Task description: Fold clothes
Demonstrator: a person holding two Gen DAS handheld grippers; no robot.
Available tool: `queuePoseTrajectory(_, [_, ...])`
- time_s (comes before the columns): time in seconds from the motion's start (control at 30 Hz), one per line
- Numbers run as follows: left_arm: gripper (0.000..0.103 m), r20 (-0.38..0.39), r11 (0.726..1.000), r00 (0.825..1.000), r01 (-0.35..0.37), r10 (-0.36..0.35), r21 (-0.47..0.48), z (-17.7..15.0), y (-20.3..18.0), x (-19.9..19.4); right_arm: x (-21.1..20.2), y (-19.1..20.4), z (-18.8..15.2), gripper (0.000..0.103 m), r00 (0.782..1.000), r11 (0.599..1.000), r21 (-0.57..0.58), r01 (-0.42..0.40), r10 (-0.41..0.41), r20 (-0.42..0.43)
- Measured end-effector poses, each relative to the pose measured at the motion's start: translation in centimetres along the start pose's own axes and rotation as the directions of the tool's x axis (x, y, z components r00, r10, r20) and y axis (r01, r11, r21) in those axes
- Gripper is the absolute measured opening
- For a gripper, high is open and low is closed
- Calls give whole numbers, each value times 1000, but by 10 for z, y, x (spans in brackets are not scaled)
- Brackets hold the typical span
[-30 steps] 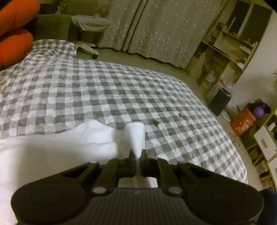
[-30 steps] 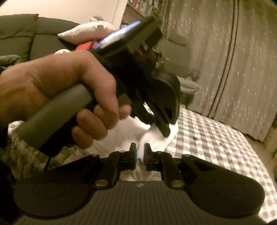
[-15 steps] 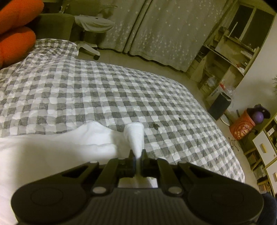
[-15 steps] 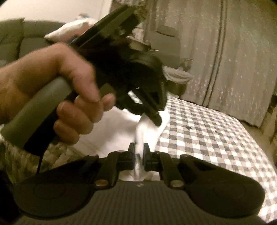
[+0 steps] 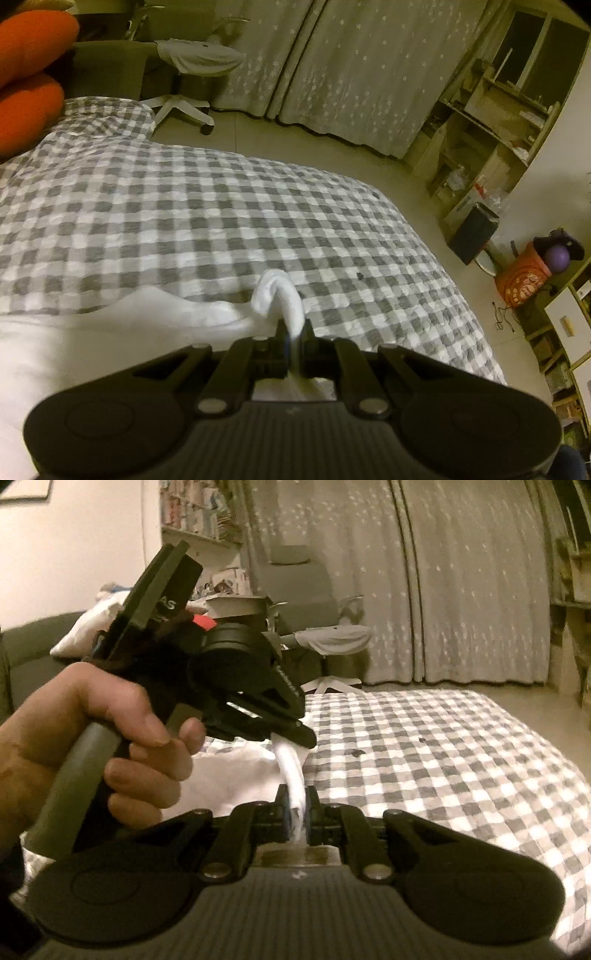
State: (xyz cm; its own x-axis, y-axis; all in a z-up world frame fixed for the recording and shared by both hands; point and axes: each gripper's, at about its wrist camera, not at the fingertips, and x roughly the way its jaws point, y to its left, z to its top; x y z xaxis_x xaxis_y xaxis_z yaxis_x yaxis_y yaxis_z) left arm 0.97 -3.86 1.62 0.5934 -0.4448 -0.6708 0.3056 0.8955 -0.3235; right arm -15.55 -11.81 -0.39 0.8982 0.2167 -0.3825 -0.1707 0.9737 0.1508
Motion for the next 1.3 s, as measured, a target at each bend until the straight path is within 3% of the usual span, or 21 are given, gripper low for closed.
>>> queuePoseTrajectory(0.2, [5, -26, 1000, 1000, 12, -12, 5, 7, -34, 24, 1, -37, 7, 7, 999, 993, 116, 25, -22, -23])
queuePoseTrajectory(0.43, [5, -32, 997, 997, 74, -74, 8, 13, -81, 50, -9, -74, 16, 7, 991, 979, 156, 131, -134, 9])
queuePoseTrajectory(0.7, [5, -43, 994, 994, 105, -105, -5, 6, -106, 77, -9, -104, 10, 7, 971, 958, 160, 239, -240, -18])
queuePoseTrajectory(0.9, [5, -35, 992, 993, 115, -117, -46, -1, -91, 79, 5, -101, 9, 8, 965, 957, 124, 261, -259, -33])
queuePoseTrajectory(1.1, [5, 21, 990, 991, 136, -136, -20, 4, -81, 51, 4, -86, 12, 8, 959, 960, 9, 279, -279, 48])
queuePoseTrajectory(1.3, [5, 55, 993, 991, 120, -120, 12, 9, -61, 27, 7, -61, 12, 8, 965, 965, -80, 251, -243, 96])
